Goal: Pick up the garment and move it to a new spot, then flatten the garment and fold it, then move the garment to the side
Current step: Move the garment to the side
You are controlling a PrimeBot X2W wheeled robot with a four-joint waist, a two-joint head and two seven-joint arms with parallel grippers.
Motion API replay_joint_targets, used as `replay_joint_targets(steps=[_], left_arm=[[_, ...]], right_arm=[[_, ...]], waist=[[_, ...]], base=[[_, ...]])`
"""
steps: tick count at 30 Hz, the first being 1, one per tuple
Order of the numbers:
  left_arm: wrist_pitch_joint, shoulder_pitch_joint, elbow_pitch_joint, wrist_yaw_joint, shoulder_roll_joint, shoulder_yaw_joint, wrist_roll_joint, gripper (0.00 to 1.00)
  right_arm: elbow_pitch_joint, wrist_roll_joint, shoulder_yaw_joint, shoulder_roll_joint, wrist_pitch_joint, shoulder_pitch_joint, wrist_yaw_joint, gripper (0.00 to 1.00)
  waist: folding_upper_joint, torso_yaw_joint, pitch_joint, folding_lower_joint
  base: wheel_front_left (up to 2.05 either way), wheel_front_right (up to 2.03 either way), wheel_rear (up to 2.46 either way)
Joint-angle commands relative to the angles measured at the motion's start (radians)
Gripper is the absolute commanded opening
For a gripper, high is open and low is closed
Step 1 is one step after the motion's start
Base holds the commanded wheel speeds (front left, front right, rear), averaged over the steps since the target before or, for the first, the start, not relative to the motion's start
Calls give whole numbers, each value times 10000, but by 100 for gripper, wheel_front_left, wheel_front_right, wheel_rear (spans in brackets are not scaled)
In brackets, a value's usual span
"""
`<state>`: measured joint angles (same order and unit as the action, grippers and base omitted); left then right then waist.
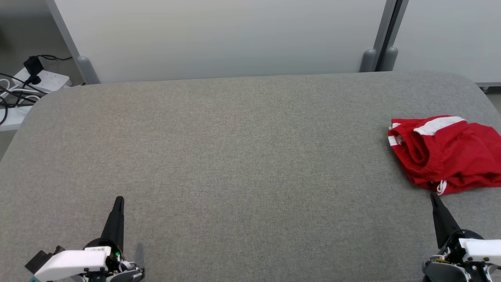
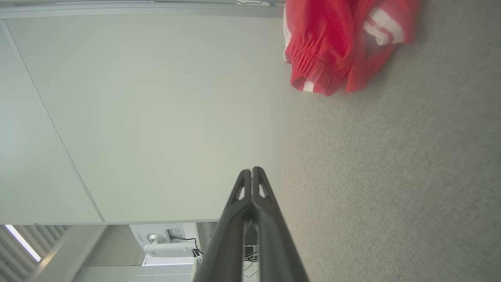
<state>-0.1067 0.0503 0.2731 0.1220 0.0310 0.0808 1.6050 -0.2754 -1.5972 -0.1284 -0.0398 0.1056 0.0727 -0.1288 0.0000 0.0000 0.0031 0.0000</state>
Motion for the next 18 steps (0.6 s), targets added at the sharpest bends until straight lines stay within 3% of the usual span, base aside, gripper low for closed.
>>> replay_joint_targets(steps=[1,18], left_arm=[[-65,578,-278,86,192,330,36,0],[-65,578,-279,86,192,329,36,0]], right_arm=[[307,-113,145,-104,77,352,-19,0],[307,-114,145,-104,77,352,-19,0]], waist=[[0,1,0,0],[0,1,0,0]], base=[[0,0,0],[0,0,0]])
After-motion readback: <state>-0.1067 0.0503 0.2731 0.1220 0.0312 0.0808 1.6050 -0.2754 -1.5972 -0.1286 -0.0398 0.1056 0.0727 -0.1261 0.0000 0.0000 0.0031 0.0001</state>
